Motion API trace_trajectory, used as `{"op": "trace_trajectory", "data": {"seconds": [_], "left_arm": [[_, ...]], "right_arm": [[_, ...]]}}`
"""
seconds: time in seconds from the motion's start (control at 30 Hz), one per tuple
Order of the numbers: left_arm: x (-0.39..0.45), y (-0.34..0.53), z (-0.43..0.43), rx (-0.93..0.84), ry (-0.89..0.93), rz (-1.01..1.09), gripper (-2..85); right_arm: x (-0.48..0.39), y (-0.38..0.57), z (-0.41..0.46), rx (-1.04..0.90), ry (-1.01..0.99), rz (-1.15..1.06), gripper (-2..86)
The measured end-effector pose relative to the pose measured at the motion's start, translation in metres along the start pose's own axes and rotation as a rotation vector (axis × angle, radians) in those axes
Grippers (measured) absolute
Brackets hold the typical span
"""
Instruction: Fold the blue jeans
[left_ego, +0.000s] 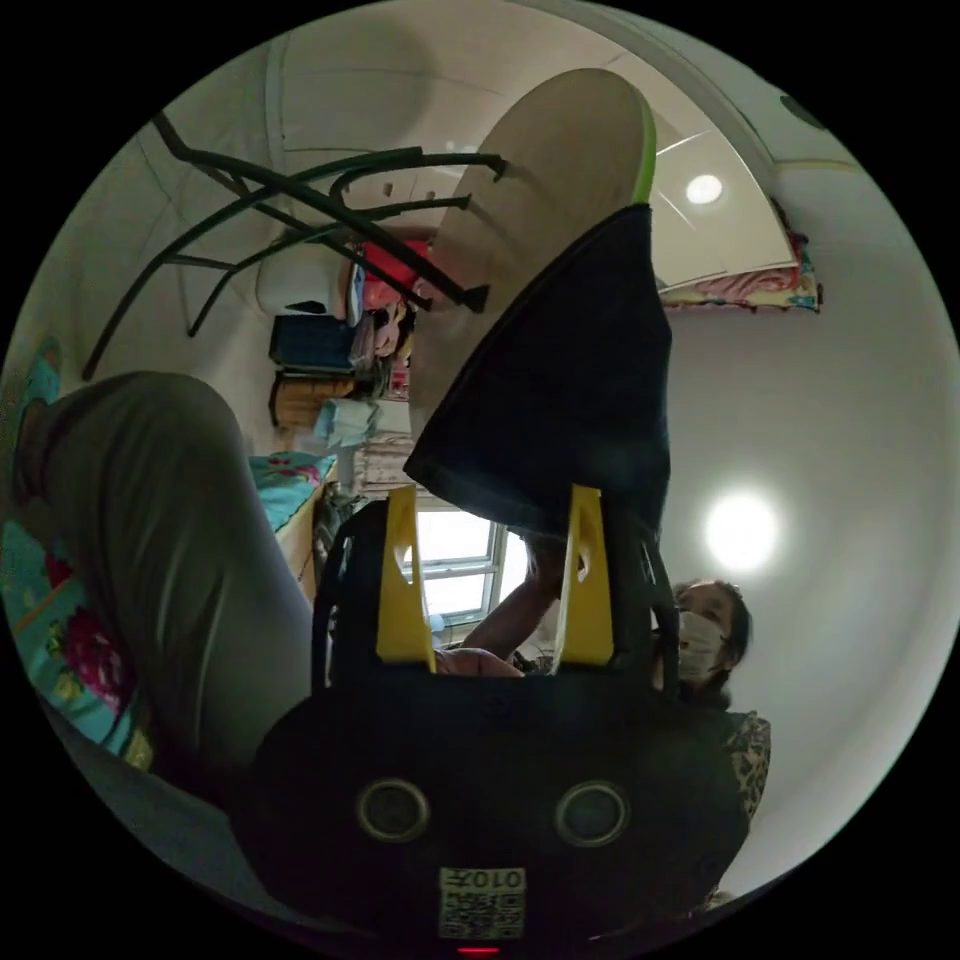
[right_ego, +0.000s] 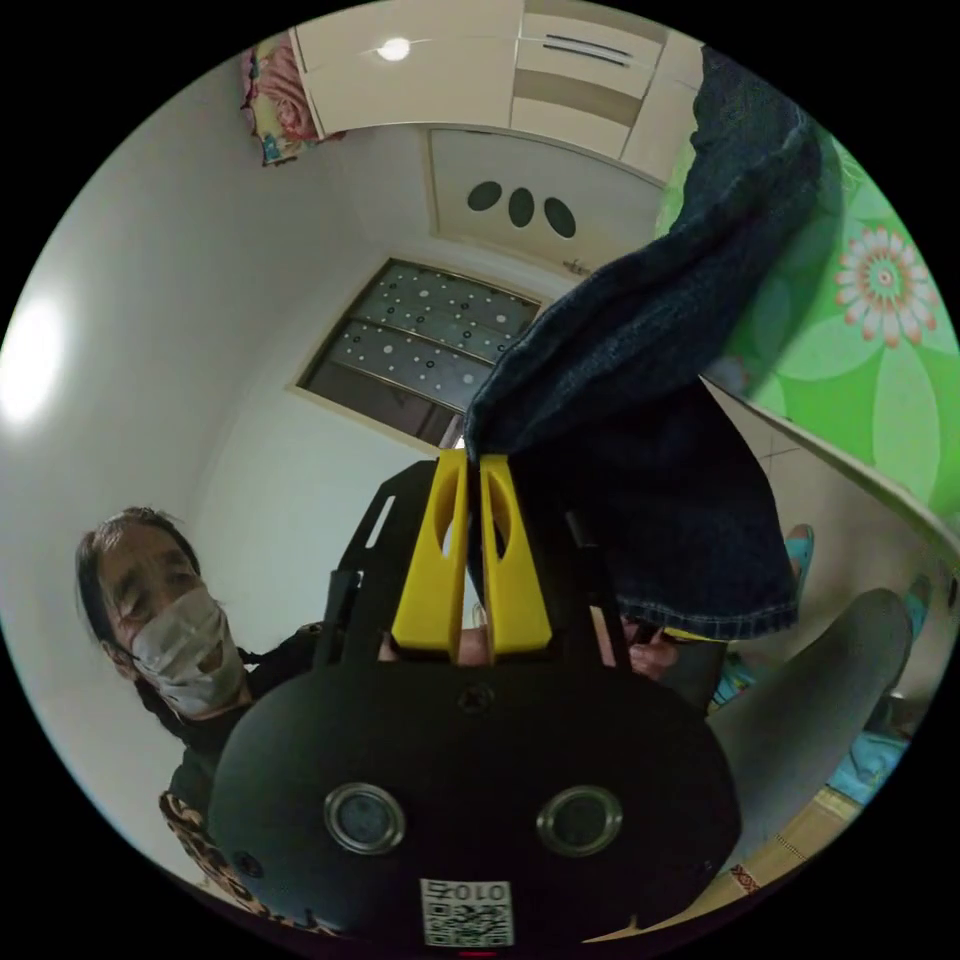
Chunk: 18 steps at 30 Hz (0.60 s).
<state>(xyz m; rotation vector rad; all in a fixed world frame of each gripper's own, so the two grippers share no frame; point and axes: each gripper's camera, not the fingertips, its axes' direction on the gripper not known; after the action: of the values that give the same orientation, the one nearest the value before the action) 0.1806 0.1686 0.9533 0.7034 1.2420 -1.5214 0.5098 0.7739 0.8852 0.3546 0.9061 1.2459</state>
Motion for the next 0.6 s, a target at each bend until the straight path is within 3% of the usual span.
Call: {"op": "trace_trajectory", "data": {"seconds": [0.33, 0.47, 0.6], "left_arm": [[0.002, 0.015, 0.024, 0.027, 0.091, -0.154, 24.2], [0.017, 0.023, 0.041, 0.050, 0.193, -0.115, 24.3], [0.013, 0.043, 0.049, 0.147, 0.150, -0.189, 24.2]], "right_arm": [[-0.002, -0.023, -0.030, 0.059, -0.164, 0.054, 2.1], [0.001, -0.018, -0.050, 0.088, -0.191, 0.078, 1.7], [0.006, -0.017, -0.072, 0.113, -0.191, 0.110, 1.5]]}}
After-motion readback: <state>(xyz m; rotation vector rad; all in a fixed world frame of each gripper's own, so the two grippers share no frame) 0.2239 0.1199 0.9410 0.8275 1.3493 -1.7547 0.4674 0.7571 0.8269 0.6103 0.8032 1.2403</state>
